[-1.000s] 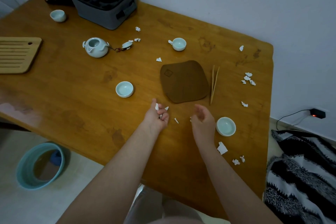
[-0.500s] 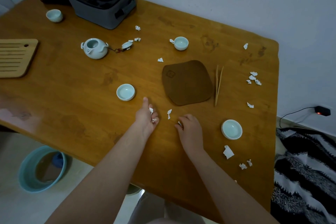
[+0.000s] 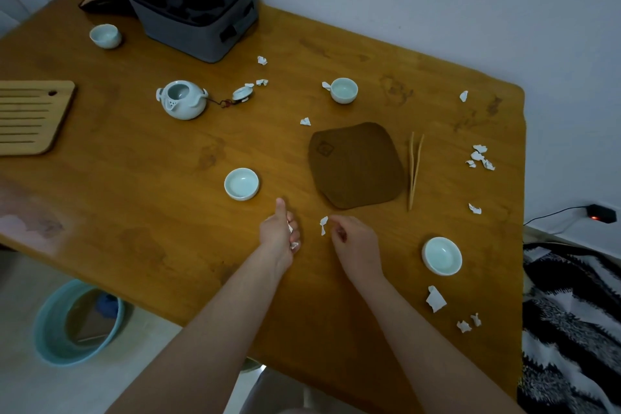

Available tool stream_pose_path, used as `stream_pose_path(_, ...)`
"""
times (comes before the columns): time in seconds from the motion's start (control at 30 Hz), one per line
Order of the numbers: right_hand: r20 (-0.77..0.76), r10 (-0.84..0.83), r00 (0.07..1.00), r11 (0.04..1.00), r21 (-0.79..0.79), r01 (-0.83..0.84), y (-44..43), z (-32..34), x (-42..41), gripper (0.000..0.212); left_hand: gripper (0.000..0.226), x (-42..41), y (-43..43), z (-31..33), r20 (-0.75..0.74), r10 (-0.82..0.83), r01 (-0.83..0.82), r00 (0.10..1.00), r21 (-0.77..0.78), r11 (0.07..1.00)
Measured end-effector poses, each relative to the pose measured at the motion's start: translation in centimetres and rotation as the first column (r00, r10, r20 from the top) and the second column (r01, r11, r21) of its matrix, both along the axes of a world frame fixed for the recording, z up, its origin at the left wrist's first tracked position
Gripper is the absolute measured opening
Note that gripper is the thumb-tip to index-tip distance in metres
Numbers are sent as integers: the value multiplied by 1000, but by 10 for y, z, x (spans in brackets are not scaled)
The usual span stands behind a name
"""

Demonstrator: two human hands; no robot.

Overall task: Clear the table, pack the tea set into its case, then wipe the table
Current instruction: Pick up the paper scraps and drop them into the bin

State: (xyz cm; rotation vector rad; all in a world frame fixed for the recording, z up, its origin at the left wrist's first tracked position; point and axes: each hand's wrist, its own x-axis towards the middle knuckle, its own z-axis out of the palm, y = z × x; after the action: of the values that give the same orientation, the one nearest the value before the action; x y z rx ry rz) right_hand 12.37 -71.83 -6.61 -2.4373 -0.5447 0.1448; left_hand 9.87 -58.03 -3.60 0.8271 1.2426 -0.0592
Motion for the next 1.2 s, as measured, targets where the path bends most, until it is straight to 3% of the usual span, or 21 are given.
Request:
stream_pose_path(0.13, 25, 106, 994, 991, -80, -103, 16, -1, 5, 25, 46, -3, 5, -2, 2, -4, 4, 1000, -36, 999)
stream_pose_path(0.23, 11, 129, 992, 983, -135, -127, 19, -3, 7, 26, 45, -6, 11, -1, 37, 33, -26, 999, -185, 982)
stream_pose_path(0.37, 2, 117, 993, 981, -159, -116, 20, -4, 6, 28, 46, -11, 18, -2, 162, 160, -52, 974, -525, 849)
stream_pose_path(0.47, 29, 84, 996, 985, -151, -79, 19, -5, 7, 16, 44, -18, 20, -5, 236, 221, -17, 946, -644, 764)
stream_pose_path(0.67, 127, 119, 985, 988, -111, -105, 17, -5, 4, 3, 37, -27, 23, 0, 309, 241, 23, 920, -657, 754)
stream_pose_path(0.83, 101, 170, 980, 975, -160, -153, 15, -10, -1, 24, 31, -31, 25, 0, 314, 221, 16, 923, -606, 795)
stream_pose_path(1.0, 174, 126, 977, 988, -106, -108, 24, -13, -1, 8, 21, -36, 24, 5, 309, 229, 2, 923, -599, 801)
stream_pose_path(1.2, 231, 171, 958, 982, -118, -147, 26, -11, 7, 7, 15, -40, 24, -1, 314, 203, 12, 928, -567, 824)
